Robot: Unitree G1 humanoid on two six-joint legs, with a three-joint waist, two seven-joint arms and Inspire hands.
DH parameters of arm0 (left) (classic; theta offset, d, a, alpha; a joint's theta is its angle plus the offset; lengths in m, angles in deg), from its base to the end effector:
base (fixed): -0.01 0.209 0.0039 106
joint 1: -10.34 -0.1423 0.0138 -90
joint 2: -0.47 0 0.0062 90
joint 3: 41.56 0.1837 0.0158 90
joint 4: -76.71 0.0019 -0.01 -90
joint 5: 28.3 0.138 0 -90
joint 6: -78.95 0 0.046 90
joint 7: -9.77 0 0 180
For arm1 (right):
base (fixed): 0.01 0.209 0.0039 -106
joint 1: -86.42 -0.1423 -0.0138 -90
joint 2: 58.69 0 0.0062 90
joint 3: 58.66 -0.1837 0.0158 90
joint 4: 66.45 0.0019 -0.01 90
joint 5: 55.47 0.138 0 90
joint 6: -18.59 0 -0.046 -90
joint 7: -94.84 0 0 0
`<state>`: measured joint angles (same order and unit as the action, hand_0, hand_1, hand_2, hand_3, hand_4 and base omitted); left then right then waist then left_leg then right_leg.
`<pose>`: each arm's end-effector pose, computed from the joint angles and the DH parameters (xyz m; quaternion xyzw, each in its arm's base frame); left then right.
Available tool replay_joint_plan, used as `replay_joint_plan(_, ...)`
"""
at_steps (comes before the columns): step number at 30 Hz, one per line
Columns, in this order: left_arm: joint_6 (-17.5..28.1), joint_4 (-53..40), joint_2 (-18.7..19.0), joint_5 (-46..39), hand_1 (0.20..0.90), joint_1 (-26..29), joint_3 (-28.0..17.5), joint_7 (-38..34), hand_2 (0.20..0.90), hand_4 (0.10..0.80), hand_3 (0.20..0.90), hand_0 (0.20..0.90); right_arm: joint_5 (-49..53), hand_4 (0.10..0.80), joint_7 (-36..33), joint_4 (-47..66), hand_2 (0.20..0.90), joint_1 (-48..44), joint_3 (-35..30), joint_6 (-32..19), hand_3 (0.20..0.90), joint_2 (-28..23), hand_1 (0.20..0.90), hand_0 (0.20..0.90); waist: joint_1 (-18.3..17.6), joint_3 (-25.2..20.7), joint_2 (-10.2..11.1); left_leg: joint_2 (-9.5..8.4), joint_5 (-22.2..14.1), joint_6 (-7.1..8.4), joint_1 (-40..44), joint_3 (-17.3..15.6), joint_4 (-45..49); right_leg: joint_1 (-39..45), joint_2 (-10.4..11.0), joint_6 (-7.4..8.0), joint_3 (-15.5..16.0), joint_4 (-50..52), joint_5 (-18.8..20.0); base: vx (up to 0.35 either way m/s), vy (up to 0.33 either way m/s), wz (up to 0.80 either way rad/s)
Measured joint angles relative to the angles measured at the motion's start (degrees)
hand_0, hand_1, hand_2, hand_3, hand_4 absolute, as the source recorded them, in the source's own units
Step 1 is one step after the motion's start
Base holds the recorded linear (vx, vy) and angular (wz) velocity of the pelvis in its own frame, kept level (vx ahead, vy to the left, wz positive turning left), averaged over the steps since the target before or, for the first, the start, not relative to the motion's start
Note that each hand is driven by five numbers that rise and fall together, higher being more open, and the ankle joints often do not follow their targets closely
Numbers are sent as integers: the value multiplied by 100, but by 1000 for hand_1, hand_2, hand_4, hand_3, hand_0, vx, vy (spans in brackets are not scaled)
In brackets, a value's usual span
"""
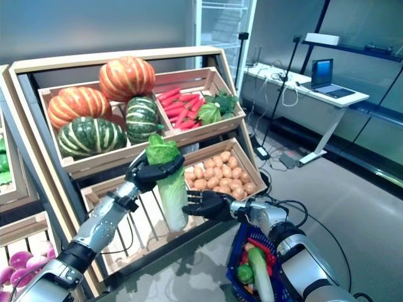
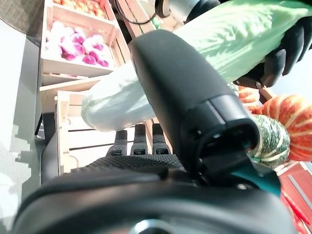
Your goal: Put vegetables into the basket
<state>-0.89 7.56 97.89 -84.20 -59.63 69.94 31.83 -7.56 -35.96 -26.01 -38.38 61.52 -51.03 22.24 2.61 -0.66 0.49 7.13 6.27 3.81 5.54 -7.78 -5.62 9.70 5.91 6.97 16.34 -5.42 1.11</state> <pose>0.2621 0.1712 0.0541 -0.2259 -0.0246 -0.2762 0.9339 0.2854 -0.1941 0.0193 0.1813 0.3205 0.4318 0.8234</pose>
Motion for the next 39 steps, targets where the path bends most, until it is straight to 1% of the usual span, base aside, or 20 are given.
replay_joint_plan(2, -1, 0, 0, -41, 300, 0, 5, 76, 300, 400, 300, 300, 0, 800, 203, 0, 900, -2, 2, 98, 900, -4, 900, 900, 3, -1, 0, 0, 0, 1, 2, 1, 0, 4, 0, 1, 1, 0, 0, 0, 0, 0)
replay_joint_plan(8, -1, 0, 0, -71, 300, 0, 42, 245, 300, 400, 300, 300, 29, 800, 418, 0, 900, -2, 35, 250, 900, -3, 900, 900, 15, -3, -3, -2, 4, 1, 2, 21, 0, 13, -1, 1, 0, 0, 0, 0, 0, 0)
replay_joint_plan(17, -1, -3, -4, -113, 300, 0, 126, 330, 300, 400, 300, 300, 58, 800, 614, 1, 900, -8, 157, 261, 900, 22, 900, 900, 16, -36, -46, -2, 5, -1, -1, 25, -1, 13, 0, -1, -1, 0, -1, 0, 0, 0)
replay_joint_plan(20, -2, -4, -4, -249, 300, 0, 174, 360, 300, 400, 300, 300, 228, 800, 656, 4, 900, -8, 241, 275, 900, 49, 900, 900, 16, -38, -49, -1, 5, -1, -2, 25, -1, 12, -1, -1, -1, 0, -1, 0, 0, 0)
replay_joint_plan(23, -59, -96, -55, -483, 300, 1, 314, 434, 300, 400, 300, 300, 646, 800, 662, 70, 900, -27, 252, 307, 900, 239, 900, 900, 17, -44, -49, -2, 5, 0, -3, 25, -1, 12, -1, 0, -1, 0, -1, 0, 0, 0)
replay_joint_plan(25, -81, -148, -47, -502, 300, 1, 392, 512, 300, 400, 300, 300, 693, 800, 662, 184, 900, -26, 306, 338, 900, 292, 900, 900, 20, -48, -54, -2, 5, 0, -3, 25, -1, 12, 0, 1, -1, 0, -1, 0, 0, 0)
replay_joint_plan(27, -102, -154, -33, -676, 300, 1, 380, 532, 300, 400, 300, 300, 949, 400, 660, 275, 300, -26, 421, 350, 300, 296, 300, 300, 33, -55, -59, -2, 5, 0, -3, 26, -1, 12, -1, 1, -1, 0, -1, 0, 0, 0)
replay_joint_plan(32, -68, -154, -30, -965, 300, 8, 133, 477, 300, 400, 300, 300, 1298, 400, 383, 790, 300, -11, 514, 381, 300, 304, 300, 300, 31, -65, -71, -2, 5, 0, -4, 27, -2, 12, 0, 0, -1, 0, -1, 0, 0, 0)
replay_joint_plan(33, -49, -155, -30, -965, 300, 15, 109, 477, 300, 400, 300, 300, 1346, 400, 250, 851, 300, -11, 529, 385, 300, 308, 300, 300, 35, -70, -75, -3, 6, 0, -5, 28, -1, 12, 1, -1, 0, 0, -1, 0, 0, 0)
replay_joint_plan(39, -46, -158, -42, -1220, 300, 13, 59, 463, 300, 400, 300, 300, 1573, 400, 84, 948, 300, -2, 581, 393, 300, 350, 300, 300, 44, -80, -68, -7, 11, -10, -45, 76, -1, -1, -1, -25, -8, 0, -20, 0, -2, 3)
